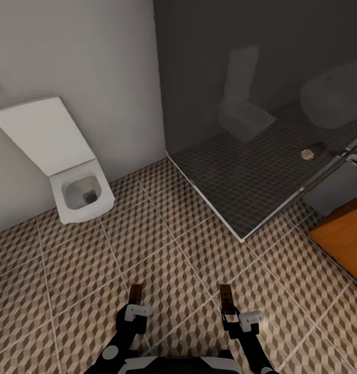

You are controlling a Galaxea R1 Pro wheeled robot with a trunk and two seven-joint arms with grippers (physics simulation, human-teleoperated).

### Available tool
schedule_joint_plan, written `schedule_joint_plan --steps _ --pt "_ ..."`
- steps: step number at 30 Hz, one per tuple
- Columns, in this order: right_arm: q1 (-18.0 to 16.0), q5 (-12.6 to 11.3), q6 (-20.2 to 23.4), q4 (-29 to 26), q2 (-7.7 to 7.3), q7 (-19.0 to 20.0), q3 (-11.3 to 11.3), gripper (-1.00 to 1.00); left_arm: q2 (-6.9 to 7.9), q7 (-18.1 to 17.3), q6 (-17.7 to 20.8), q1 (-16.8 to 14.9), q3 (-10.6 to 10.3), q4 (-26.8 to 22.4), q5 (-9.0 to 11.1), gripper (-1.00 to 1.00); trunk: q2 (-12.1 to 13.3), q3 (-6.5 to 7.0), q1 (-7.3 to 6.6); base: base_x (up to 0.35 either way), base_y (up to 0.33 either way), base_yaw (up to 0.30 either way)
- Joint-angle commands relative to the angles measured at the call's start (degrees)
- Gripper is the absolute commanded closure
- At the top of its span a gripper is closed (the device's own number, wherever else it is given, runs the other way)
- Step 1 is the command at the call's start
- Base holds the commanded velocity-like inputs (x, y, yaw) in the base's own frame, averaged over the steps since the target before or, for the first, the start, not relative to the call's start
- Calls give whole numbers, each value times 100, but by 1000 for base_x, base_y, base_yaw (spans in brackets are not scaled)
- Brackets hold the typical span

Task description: Take the four mousetraps from the cabinet in the bathroom and place them on the bathroom floor. Make sure all four end up on the same floor surface, and ensure that at least two of them are either under or directly next to the same bathroom sink.

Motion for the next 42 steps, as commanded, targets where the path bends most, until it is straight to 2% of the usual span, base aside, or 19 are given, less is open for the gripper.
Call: schedule_joint_plan --steps 1,42 --pt "-3 44 -13 4 0 -59 14 100 7 51 -28 -8 -44 1 60 100 -7 -10 2 0 0 244" --pt "-3 46 72 4 9 -59 14 100 -1 51 -27 -8 -44 20 60 100 -7 -215 2 0 0 244"
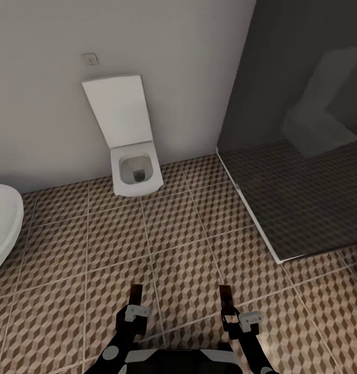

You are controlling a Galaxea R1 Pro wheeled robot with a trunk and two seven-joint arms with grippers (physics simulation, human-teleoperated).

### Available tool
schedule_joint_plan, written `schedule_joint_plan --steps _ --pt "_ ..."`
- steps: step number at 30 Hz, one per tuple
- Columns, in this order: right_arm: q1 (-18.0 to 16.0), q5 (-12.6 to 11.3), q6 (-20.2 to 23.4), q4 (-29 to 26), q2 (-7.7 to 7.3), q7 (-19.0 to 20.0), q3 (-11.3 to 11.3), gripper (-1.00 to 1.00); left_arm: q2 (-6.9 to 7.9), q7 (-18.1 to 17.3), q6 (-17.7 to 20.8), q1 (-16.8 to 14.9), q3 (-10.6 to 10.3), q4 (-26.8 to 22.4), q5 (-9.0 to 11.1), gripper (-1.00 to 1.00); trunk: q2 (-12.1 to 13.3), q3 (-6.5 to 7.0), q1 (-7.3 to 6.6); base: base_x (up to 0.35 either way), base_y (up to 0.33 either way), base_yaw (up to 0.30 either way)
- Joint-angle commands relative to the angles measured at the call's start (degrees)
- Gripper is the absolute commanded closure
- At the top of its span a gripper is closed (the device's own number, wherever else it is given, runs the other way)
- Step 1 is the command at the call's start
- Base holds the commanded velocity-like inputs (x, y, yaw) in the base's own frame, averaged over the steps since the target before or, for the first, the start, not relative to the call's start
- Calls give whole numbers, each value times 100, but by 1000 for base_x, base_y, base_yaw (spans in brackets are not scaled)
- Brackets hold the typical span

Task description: Take the four mousetraps from the cabinet in the bathroom and place them on the bathroom floor. Make sure all four end up on the same floor surface, and ensure that at least two of them are either under or directly next to the same bathroom sink.

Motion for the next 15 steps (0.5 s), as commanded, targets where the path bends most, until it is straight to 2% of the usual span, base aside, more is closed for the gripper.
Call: schedule_joint_plan --steps 1,15 --pt "-3 46 -11 4 0 -59 15 100 9 51 -29 -7 -45 0 60 100 -7 -10 2 0 0 244" --pt "-2 45 -9 4 -4 -59 15 100 10 34 -62 -7 -60 -17 60 100 -7 -80 2 0 0 244"
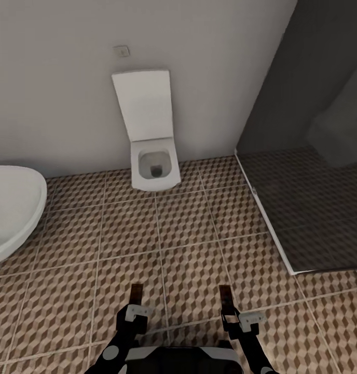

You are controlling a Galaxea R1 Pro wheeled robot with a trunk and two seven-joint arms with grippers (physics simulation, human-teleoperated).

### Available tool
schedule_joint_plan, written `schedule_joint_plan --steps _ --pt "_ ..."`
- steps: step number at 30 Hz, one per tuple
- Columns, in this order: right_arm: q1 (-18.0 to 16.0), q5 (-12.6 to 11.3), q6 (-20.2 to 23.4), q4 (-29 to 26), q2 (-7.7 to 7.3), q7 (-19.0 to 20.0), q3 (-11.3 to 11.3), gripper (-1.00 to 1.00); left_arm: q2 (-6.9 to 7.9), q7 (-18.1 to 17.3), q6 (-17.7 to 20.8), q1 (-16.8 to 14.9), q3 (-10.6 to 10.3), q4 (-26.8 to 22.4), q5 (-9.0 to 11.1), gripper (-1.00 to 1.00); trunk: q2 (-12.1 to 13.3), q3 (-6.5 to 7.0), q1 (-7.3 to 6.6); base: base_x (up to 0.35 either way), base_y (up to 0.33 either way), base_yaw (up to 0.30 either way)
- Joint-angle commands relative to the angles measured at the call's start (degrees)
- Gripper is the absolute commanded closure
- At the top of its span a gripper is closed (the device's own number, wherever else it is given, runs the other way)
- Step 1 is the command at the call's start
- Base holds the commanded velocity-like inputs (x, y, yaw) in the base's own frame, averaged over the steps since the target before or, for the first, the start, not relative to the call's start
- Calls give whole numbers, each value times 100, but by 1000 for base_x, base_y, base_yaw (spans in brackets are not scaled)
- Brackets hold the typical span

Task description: Take the four mousetraps from the cabinet in the bathroom and place them on the bathroom floor. Make sure all four end up on the same floor surface, and ensure that at least two of them are either under or directly next to the same bathroom sink.

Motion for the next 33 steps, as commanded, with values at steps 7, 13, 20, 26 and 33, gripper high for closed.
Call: schedule_joint_plan --steps 7,13,20,26,33 --pt "-3 47 -12 4 1 -59 15 100 8 51 -31 -7 -47 0 60 100 -7 -40 2 0 0 243" --pt "-3 47 -12 4 -2 -59 15 100 8 50 -15 -7 -47 7 60 100 -7 -70 2 36 -39 241" --pt "-3 43 -12 4 -4 -59 15 100 8 50 -5 -7 -104 16 60 100 -7 -85 2 183 -216 87" --pt "-2 46 -12 4 -4 -59 15 100 15 50 -8 -7 -116 12 60 100 -7 -85 2 182 -131 4" --pt "-3 45 -12 4 -4 -59 15 100 17 50 -20 -7 -117 9 60 100 -7 -85 2 32 -16 0"
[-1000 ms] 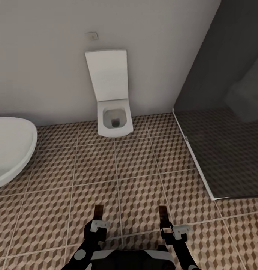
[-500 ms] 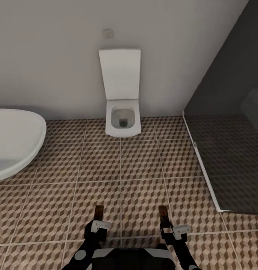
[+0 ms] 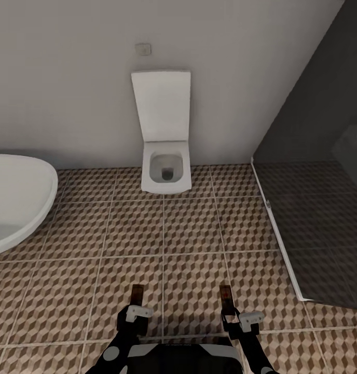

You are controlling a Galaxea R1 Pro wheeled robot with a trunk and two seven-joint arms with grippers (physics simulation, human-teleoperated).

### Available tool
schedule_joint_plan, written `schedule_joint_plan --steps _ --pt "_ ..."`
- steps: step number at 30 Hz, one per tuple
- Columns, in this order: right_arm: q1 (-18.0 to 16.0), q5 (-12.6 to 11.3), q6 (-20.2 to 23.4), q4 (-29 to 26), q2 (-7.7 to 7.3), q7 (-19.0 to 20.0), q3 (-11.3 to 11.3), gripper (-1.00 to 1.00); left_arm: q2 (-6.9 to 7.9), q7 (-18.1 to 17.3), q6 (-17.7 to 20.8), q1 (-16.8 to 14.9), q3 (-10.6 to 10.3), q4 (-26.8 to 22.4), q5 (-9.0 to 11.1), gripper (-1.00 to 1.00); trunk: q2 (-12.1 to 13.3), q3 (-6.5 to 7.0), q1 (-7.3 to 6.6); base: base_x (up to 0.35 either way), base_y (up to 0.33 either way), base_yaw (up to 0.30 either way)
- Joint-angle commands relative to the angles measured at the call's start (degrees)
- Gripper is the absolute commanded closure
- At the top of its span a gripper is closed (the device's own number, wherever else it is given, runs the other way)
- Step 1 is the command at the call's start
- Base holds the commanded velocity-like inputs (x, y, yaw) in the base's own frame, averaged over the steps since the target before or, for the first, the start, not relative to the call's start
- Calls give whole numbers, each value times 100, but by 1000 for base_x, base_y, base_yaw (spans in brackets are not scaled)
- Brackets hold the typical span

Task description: Take the four mousetraps from the cabinet in the bathroom and place them on the bathroom floor. Make sure all four end up on the same floor surface, and ensure that at least two of them are either under or directly next to the same bathroom sink.

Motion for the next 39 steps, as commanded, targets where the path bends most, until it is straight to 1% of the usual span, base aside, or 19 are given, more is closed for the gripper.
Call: schedule_joint_plan --steps 1,24,31,33,34,36,37,39 --pt "-4 45 -13 6 1 -59 14 100 9 51 -29 -6 -43 -1 60 100 -7 -5 2 6 -3 0" --pt "-4 47 -16 -1 -12 -55 14 100 9 51 -46 -6 -48 4 60 100 -7 -5 2 0 0 0" --pt "1 86 9 -82 -21 -45 20 100 9 42 -37 -5 -39 45 60 100 -7 -5 2 0 0 0" --pt "-1 88 136 -138 -23 -46 17 100 8 39 -23 -6 -23 117 61 100 -7 -5 2 0 0 0" --pt "1 89 284 -229 -27 -45 16 100 5 38 -15 -6 -11 189 63 100 -7 -5 2 0 0 0" --pt "-2 90 763 -655 -31 -40 15 100 1 35 0 -6 4 380 66 100 -7 -5 2 0 0 0" --pt "-3 90 917 -800 -32 -37 15 100 -1 35 6 -6 7 439 67 100 -7 -5 2 0 0 0" --pt "-4 91 1580 -1376 -32 -7 15 100 -5 34 71 -6 21 677 68 100 -7 -5 2 0 0 0"
